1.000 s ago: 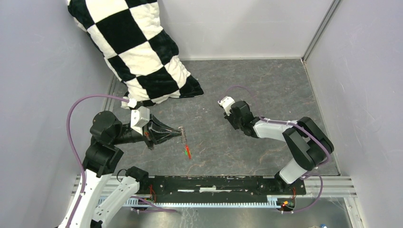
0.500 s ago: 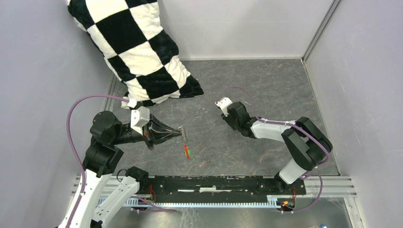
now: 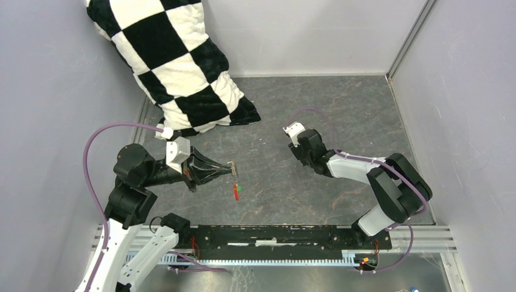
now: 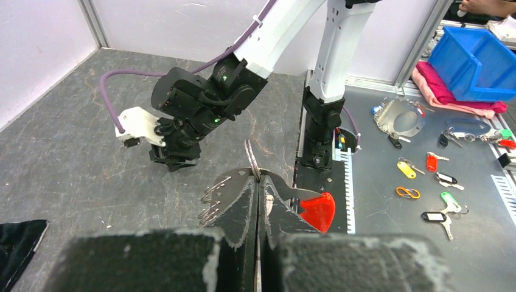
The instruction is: Put the keys on the keyring
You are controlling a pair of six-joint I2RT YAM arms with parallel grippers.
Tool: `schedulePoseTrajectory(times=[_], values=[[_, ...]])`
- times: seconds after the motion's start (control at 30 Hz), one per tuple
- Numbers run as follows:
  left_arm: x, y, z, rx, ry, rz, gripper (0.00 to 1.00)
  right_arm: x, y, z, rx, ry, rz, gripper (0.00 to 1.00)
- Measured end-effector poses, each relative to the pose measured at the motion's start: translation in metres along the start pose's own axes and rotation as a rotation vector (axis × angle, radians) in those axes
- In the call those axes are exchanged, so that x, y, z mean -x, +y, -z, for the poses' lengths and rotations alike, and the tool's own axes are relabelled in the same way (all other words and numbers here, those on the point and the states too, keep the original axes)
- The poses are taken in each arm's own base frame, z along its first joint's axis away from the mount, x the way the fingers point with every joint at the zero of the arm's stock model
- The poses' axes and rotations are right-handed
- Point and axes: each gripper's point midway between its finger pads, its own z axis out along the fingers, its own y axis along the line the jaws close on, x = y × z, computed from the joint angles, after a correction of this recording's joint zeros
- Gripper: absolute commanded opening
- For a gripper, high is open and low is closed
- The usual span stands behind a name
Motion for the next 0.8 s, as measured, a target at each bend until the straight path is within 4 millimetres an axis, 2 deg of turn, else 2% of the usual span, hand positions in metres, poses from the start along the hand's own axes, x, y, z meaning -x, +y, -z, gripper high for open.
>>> schedulePoseTrajectory(times=[0.13, 0.5, 0.67, 0.73, 0.8], values=[[0.0, 0.0, 0.0, 0.003, 0.0, 0.001, 0.02, -0.018, -0.008, -0.003, 0.015, 0.026, -0.059, 0.4], [0.0, 0.0, 0.0, 0.003, 0.001, 0.001, 0.02, -0.013, -0.015, -0.005, 0.142, -0.032, -0.236, 0.34], [-0.001, 0.0, 0.001, 0.005, 0.001, 0.002, 0.02, -0.013, -0.011, -0.007, 0.174, -0.027, -0.248, 0.34], [0.0, -0.001, 0.001, 0.006, 0.0, 0.0, 0.02, -0.013, -0.01, -0.007, 0.176, -0.026, -0.248, 0.36], [0.001, -0.001, 0.001, 0.006, -0.001, -0.002, 0.02, -0.013, -0.01, -0.007, 0.176, -0.02, -0.246, 0.45]])
